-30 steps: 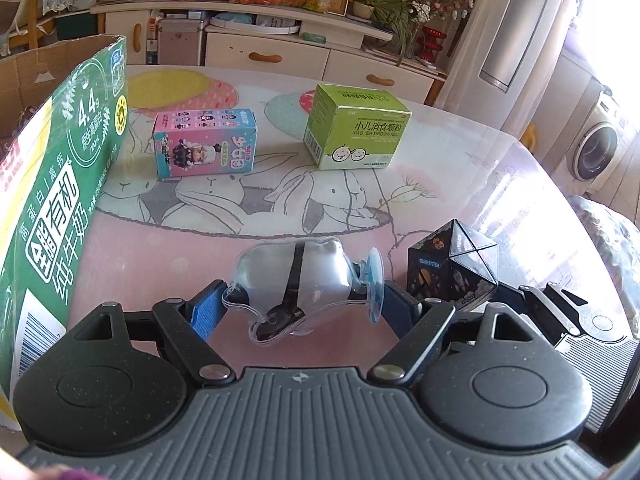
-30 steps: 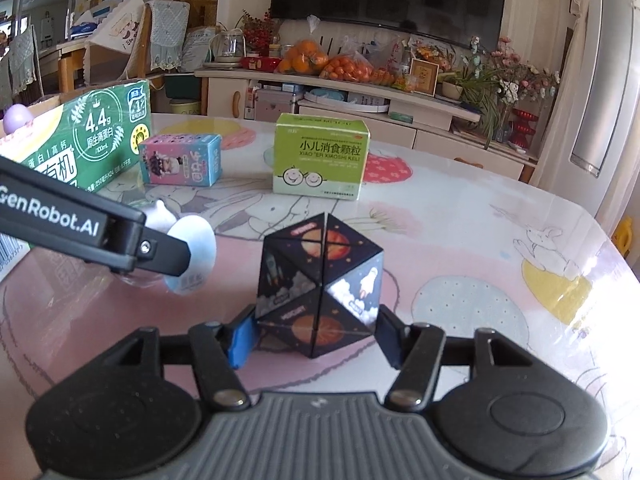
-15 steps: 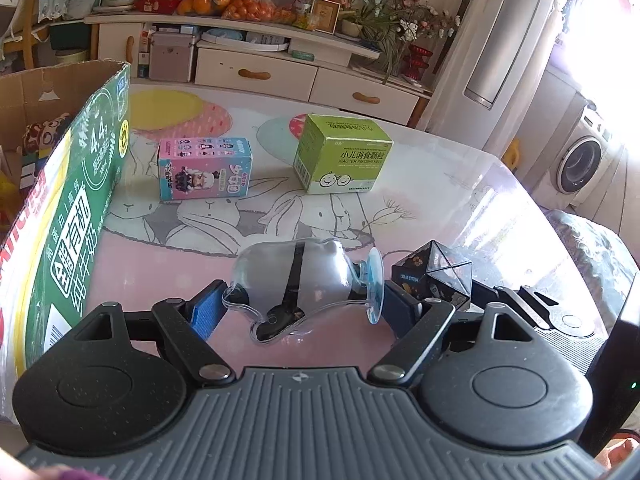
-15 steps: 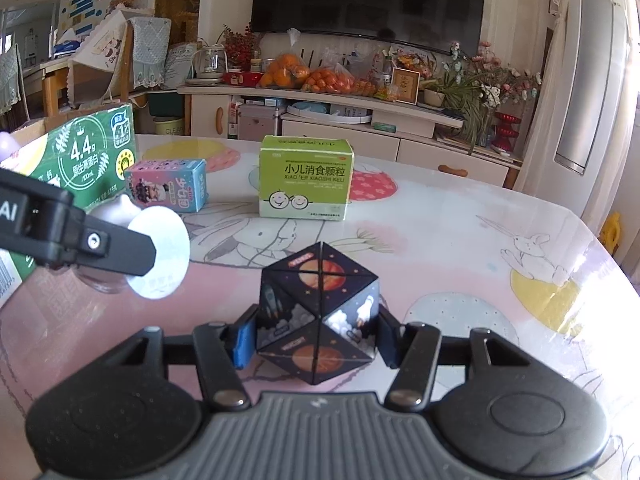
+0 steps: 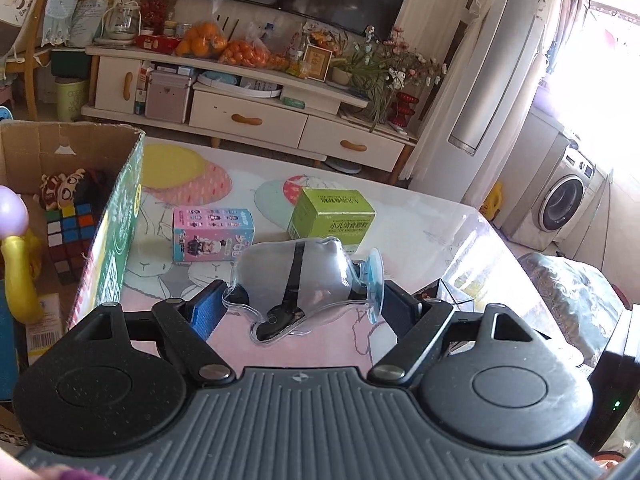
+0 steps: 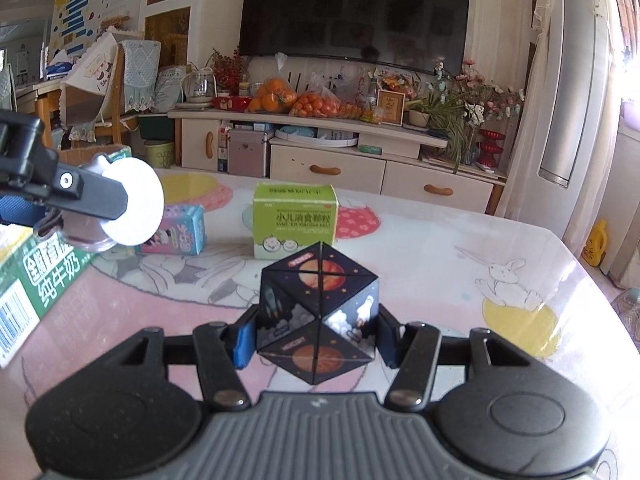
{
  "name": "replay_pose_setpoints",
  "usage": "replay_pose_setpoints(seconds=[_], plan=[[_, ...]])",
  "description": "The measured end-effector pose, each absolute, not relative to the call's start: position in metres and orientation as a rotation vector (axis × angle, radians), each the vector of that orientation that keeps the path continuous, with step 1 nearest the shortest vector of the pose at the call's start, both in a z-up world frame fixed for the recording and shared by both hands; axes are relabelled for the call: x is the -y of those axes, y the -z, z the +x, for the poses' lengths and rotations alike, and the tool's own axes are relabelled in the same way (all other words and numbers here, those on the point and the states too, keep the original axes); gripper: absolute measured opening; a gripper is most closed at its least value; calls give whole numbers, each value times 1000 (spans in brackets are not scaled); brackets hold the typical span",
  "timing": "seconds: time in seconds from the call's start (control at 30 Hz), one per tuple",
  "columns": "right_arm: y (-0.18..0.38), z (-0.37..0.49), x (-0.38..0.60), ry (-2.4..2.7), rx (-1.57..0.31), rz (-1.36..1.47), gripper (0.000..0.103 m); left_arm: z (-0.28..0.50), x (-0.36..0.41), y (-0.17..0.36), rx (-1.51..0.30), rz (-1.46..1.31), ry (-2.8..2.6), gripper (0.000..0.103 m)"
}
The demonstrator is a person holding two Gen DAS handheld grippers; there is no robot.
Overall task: Organize rigid objects
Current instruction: 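Lift the white-and-blue toy and black cube toward the cardboard box with both grippers, then lower both held toys into the cardboard box and open both grippers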
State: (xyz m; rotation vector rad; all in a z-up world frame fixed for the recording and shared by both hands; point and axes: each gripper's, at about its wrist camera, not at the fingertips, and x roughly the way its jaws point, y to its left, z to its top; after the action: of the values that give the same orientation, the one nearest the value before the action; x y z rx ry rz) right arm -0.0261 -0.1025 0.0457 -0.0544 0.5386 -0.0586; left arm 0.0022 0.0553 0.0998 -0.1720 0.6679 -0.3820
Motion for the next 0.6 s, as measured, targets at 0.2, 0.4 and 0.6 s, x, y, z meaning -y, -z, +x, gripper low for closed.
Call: replay_pose_setpoints(seconds=[0.2,0.4,0.6], plan=[[-64,-30,82,6,-495,-63,57,2,-67,-117,-613,-165,349,101],[-85,-31,57,-65,-444,-74,57,3,-83,-126,-589,-182,306,101],[-105,-34,23,-158,-392,-85,57,0,-109,-132,-577,-204,239,101]])
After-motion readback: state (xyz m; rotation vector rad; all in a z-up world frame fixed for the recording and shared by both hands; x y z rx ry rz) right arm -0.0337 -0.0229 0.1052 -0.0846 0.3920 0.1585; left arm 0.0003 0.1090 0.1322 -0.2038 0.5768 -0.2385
